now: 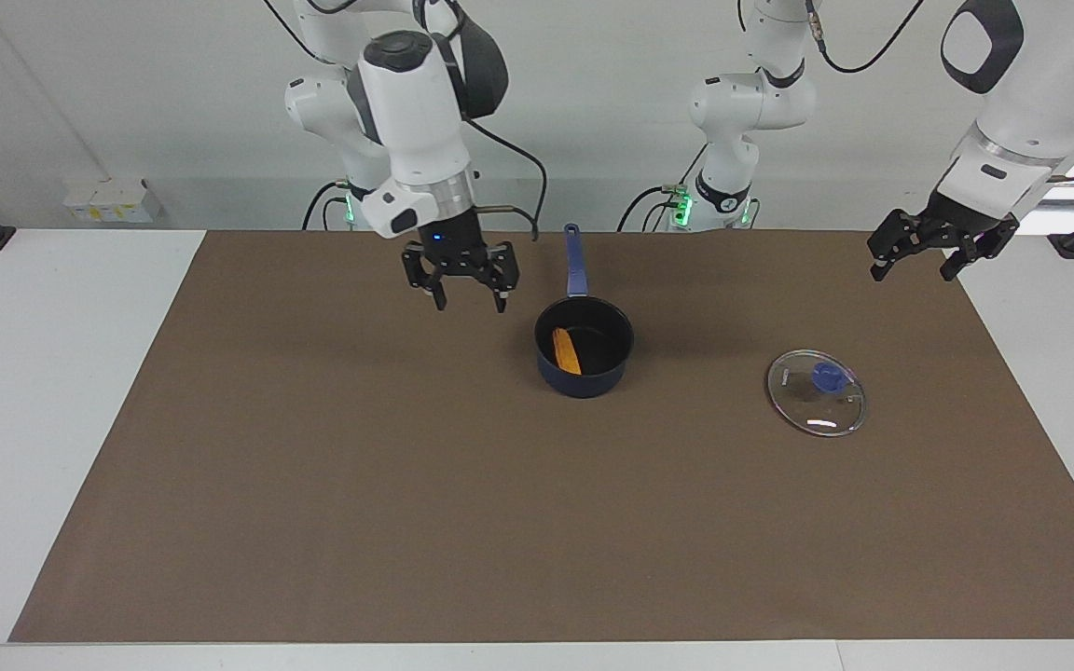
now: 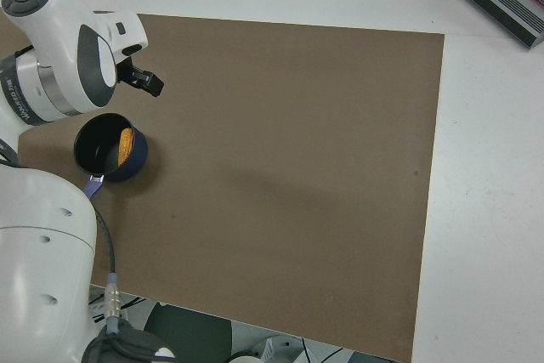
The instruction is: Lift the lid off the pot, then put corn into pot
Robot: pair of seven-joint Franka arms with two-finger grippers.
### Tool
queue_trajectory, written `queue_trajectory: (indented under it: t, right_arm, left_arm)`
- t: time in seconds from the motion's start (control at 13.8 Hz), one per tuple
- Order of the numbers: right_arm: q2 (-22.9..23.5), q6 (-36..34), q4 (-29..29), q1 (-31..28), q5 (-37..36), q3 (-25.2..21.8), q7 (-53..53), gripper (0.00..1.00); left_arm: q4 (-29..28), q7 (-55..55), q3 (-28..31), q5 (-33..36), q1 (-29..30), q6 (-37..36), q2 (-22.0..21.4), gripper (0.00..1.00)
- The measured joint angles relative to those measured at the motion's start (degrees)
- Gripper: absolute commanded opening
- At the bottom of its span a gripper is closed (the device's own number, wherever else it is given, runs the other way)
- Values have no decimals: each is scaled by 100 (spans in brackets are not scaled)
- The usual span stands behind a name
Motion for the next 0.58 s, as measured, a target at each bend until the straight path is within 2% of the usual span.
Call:
queue_trajectory:
  t: [0.07, 0.29, 0.58]
  right_arm:
    - [-169, -260, 13, -272, 0, -5, -241, 100]
    - [-511, -1292, 301, -1020, 0, -21, -943, 100]
    - [-485, -2151, 873, -1553, -116, -34, -1551, 100]
  left_arm:
    - [0, 0, 2, 0, 0, 0, 0, 100]
    - [0, 0, 4, 0, 0, 0, 0, 100]
    - [0, 0, 4, -1, 0, 0, 0, 100]
